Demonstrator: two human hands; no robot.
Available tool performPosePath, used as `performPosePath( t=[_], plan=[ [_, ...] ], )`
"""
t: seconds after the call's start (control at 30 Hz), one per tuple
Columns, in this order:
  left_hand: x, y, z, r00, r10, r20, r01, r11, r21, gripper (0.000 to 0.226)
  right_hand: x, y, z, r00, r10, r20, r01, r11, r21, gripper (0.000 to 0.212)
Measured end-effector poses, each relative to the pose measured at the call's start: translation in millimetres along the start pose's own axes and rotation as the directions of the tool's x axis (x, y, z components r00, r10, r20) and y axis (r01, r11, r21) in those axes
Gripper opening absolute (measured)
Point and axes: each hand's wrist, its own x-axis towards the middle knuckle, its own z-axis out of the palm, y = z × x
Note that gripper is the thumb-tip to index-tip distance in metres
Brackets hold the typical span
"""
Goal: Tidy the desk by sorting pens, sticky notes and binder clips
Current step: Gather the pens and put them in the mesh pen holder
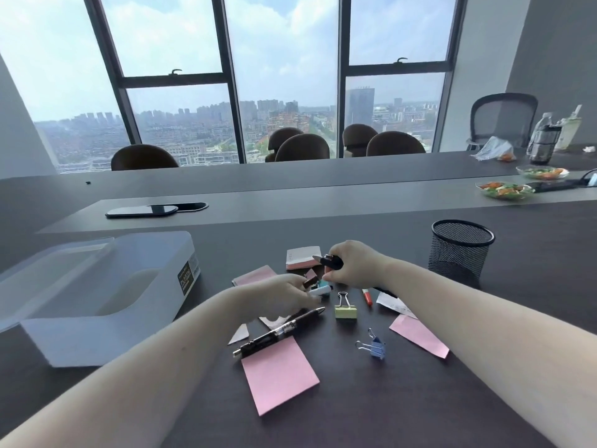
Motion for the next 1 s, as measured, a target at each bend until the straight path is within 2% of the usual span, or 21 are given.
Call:
performPosePath(
  t=[0.13,0.27,0.3,0.4,0.47,0.53,0.67,0.83,1.0],
  plan=[
    [-3.3,-2.7,-17.7,0.98,0.055,-0.19,-0.06,0.998,-0.016,0.038,-1.1,2.0,-1.4,1.0,0.009,0.016,-0.009,1.0,-0.005,0.019],
    [-8.0,-12.1,-29.7,0.961,0.059,-0.27,-0.137,0.951,-0.279,0.019,-2.7,0.6,1.5,0.998,-0.001,0.068,-0.005,0.995,0.097,0.011],
    [-8.2,-15.5,-32.1,0.955,0.052,-0.29,-0.141,0.946,-0.293,0.016,-3.6,-0.5,1.9,0.997,-0.008,0.071,0.001,0.996,0.094,0.013],
    [-6.6,-22.4,-35.7,0.921,0.044,-0.386,-0.118,0.979,-0.169,0.019,-6.2,-3.8,3.0,0.996,-0.032,0.085,0.024,0.995,0.098,0.014],
    [-6.1,-24.8,-38.2,0.901,0.037,-0.432,-0.091,0.99,-0.104,0.035,-8.4,-7.4,4.2,0.991,-0.042,0.128,0.024,0.99,0.138,0.012],
    [-4.9,-28.3,-40.5,0.892,0.023,-0.452,-0.076,0.992,-0.099,0.044,-9.0,-13.0,9.9,0.985,-0.062,0.163,0.037,0.988,0.152,0.017],
    [-1.4,-28.0,-42.3,0.902,-0.025,-0.431,-0.056,0.983,-0.175,0.043,-4.2,-27.1,25.9,0.968,-0.161,0.193,0.156,0.987,0.042,0.034],
    [-3.8,-29.8,-44.2,0.886,0.005,-0.464,-0.093,0.982,-0.166,0.04,-4.4,-32.3,32.0,0.943,-0.251,0.22,0.273,0.959,-0.078,0.028],
    [-4.4,-27.3,-44.9,0.881,0.011,-0.473,-0.122,0.971,-0.205,0.04,-8.8,-37.2,35.5,0.928,-0.286,0.239,0.315,0.944,-0.092,0.025]
  ],
)
